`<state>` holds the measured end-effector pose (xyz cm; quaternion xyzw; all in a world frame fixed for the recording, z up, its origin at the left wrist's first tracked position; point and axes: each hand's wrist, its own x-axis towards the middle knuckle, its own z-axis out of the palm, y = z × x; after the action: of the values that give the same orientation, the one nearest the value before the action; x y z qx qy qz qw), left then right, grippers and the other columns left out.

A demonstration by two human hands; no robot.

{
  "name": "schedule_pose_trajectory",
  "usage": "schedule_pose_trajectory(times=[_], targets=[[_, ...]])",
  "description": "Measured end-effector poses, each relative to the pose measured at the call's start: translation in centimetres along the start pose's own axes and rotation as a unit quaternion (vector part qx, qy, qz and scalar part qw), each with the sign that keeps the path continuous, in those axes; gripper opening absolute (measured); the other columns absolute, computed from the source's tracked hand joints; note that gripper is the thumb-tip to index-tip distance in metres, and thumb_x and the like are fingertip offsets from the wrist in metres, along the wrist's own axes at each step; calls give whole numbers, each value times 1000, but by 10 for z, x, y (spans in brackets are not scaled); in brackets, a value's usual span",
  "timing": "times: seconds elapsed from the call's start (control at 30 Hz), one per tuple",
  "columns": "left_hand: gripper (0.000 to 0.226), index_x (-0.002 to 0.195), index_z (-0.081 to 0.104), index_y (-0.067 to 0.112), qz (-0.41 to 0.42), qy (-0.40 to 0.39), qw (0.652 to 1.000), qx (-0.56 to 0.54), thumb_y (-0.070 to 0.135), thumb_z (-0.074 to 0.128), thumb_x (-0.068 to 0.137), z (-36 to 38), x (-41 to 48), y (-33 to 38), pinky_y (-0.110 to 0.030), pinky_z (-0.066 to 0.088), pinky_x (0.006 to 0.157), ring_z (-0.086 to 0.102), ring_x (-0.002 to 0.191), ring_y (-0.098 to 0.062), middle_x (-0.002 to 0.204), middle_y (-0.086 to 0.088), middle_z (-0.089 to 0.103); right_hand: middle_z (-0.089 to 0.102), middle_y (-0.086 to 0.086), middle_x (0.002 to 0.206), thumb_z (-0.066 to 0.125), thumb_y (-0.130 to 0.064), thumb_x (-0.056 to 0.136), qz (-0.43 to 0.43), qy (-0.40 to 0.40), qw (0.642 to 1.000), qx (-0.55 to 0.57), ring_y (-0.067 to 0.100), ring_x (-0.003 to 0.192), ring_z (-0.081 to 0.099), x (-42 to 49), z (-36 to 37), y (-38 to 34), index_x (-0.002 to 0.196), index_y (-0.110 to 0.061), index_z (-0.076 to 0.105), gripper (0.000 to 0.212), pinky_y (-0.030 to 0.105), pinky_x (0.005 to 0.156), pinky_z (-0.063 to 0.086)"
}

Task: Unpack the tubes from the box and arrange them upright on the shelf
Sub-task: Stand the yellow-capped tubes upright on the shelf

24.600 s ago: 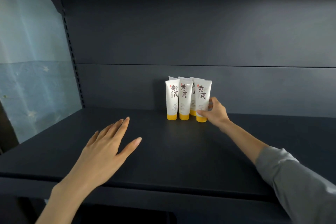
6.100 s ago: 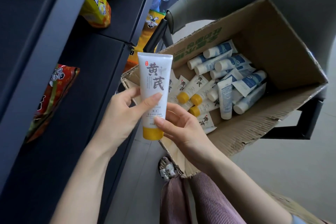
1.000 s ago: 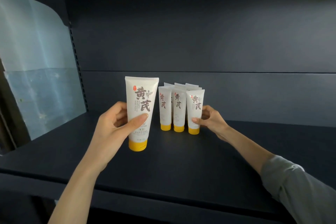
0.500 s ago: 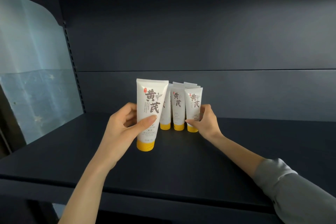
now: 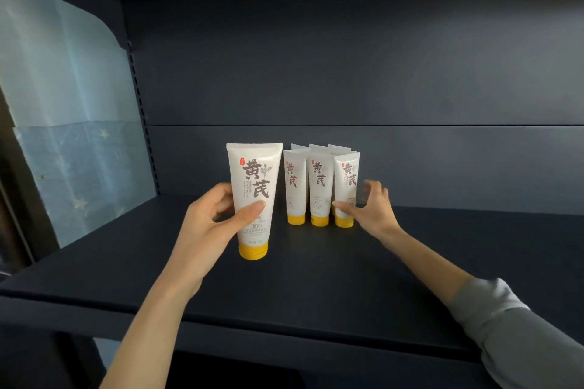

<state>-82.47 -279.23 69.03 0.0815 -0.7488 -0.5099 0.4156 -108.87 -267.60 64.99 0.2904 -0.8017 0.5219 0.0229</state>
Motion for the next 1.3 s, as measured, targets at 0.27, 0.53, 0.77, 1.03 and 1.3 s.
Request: schedule_pose_trajectory(times=[0.27,0.53,0.77,1.03,1.3], targets=[[35,102,64,31,-16,-18,1000,-18,36,69,68,4,3,9,-16,54,71,66,96,-1,103,18,71,50,-14,122,59,-45,86,-141,-71,977,147,-2,117,47,-62,-23,-75,126,-28,42,47,5,84,40],[35,99,67,28,-24,-53,997,-48,37,73,65,23,8,18,-35,49,94,65,100,-4,103,12,72,65,-9,115,70,-31,77,-140,-228,942,200,1,105,62,-126,-4,-86,121,-15,53,51,15,86,49],[34,97,68,28,-21,-81,994,-68,36,73,65,29,2,16,-29,47,91,66,97,-3,101,12,72,69,-4,111,70,-21,82,-148,-163,952,211,9,101,66,-132,-5,-81,118,-14,59,38,24,89,53],[52,118,54,38,-1,-107,994,4,47,67,69,10,-2,6,-23,45,92,59,108,5,113,25,65,68,-6,107,73,-21,80,-158,-164,956,185,4,97,65,-126,10,-88,114,-12,59,37,16,79,51],[87,150,16,33,-15,-155,856,494,73,1,74,-29,-23,-27,-42,2,119,15,143,-5,155,15,20,61,-8,109,69,-24,86,-120,-118,977,133,4,91,64,-74,21,-93,114,-25,48,35,16,72,54]])
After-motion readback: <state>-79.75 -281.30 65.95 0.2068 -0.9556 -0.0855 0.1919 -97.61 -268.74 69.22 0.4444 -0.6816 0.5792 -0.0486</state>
